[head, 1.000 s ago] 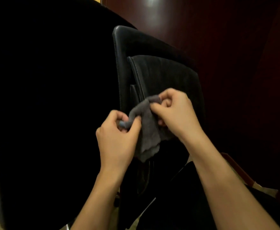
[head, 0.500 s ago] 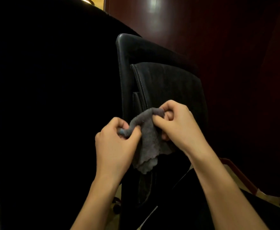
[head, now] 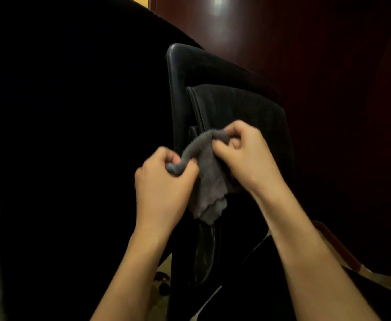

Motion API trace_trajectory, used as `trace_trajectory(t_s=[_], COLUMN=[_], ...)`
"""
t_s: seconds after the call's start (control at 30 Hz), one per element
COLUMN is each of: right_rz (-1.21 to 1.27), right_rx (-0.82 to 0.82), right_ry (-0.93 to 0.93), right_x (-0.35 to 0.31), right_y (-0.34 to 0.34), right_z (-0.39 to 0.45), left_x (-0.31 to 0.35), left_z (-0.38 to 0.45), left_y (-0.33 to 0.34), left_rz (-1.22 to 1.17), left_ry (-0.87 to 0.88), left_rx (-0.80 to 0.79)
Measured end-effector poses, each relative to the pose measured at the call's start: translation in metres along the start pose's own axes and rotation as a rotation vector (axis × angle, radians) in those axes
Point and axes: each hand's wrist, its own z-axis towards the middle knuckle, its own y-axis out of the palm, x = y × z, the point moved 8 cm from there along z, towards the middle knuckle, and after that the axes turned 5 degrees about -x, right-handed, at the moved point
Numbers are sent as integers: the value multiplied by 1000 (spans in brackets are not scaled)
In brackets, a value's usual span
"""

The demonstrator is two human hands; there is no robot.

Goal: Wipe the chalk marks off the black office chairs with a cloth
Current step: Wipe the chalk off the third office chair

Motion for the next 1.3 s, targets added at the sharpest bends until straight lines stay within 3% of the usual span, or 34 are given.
trace_trajectory(t_s=[0.2,0.47,0.6,0.73,0.93,1.07,1.3], right_rz=[77,-117,-222,-194,-196,-242,-160], right_rx=[-22,138,246,248,285,190,65], right_ry=[153,-12,-29,6,-17,-4,65], right_x=[40,-23,-9,18,-4,-13,30], right_y=[3,-5,3,9,-10,-3,6], right_z=[-85,7,-39,-84,-42,-11,-68], left_x=[-33,32,14,-13,27,45,-4], left_z=[-60,4,-23,-55,-21,4,-43], left_y=[18,2,12,22,17,19,23], left_rz=[-35,5,117,118,124,207,182], left_ry=[-67,179,293,284,383,362,280], left_rx=[-114,196,144,67,170,181,40])
